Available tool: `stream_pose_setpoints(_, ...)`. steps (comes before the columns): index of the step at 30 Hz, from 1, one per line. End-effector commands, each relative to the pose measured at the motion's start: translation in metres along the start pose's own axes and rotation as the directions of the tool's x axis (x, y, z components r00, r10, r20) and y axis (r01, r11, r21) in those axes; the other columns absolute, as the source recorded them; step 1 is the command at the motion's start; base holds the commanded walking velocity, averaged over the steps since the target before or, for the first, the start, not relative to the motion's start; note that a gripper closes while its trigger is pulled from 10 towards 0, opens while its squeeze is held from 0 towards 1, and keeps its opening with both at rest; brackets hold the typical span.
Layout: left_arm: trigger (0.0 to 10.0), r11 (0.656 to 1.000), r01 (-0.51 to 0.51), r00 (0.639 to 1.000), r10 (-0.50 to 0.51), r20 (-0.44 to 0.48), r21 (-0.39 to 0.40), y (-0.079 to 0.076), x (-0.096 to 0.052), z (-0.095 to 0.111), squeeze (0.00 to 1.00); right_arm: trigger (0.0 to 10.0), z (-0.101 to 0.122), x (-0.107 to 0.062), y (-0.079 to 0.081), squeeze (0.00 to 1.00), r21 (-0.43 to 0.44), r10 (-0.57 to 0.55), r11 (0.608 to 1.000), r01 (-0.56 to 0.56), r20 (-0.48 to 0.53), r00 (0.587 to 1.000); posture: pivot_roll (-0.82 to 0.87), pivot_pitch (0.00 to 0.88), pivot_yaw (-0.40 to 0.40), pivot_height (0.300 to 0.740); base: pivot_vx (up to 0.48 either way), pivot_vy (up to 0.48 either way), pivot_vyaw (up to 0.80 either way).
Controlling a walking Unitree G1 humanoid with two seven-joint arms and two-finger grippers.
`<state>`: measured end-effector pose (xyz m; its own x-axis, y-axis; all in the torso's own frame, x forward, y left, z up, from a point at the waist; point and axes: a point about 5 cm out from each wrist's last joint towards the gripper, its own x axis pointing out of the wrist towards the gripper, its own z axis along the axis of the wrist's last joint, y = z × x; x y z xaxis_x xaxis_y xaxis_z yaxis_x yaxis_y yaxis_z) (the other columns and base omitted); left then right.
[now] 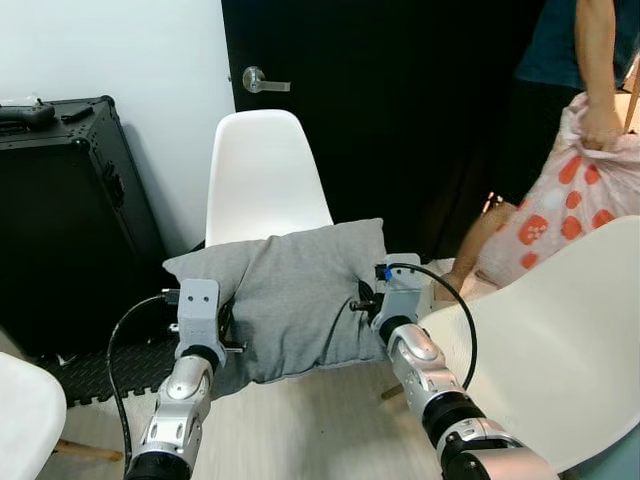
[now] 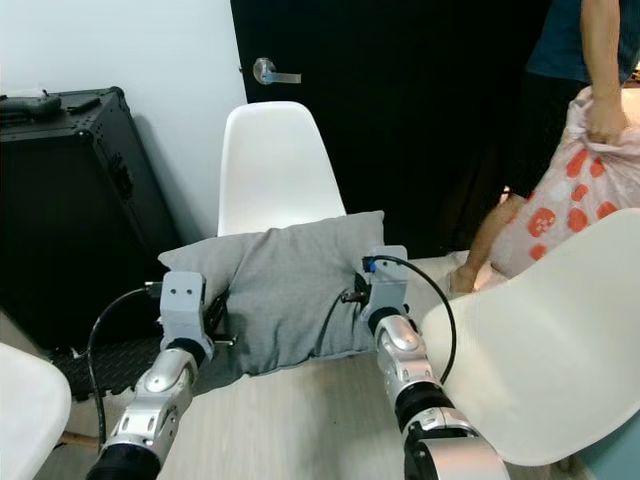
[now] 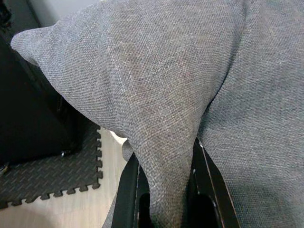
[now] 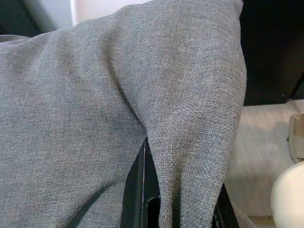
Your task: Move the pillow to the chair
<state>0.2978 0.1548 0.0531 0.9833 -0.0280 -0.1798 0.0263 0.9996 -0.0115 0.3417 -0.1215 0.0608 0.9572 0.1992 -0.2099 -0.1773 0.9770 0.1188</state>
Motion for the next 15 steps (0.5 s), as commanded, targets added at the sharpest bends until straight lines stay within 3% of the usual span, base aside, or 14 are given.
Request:
stream_pose_setpoints(1,10.0,1.0,0.019,0.997,-0.018,0.078,-0.013,-0.0068,0.0039,0.015,0.0,10.0,0.0071,0.0046,0.0082,0.0,-0.035,0.044,0.998,-0.044,0.006,0.999,0.05,0.0,-0.029,0.722,0.412,0.0,0.0)
stream_pose_setpoints(15,10.0,1.0,0.024,0.997,-0.023,0.079,-0.016,-0.0052,0.0057,0.0167,0.0,10.0,0.0096,0.0045,0.0044,0.0,-0.013,0.037,0.999,-0.037,0.02,0.999,0.05,0.0,-0.029,0.722,0.414,0.0,0.0)
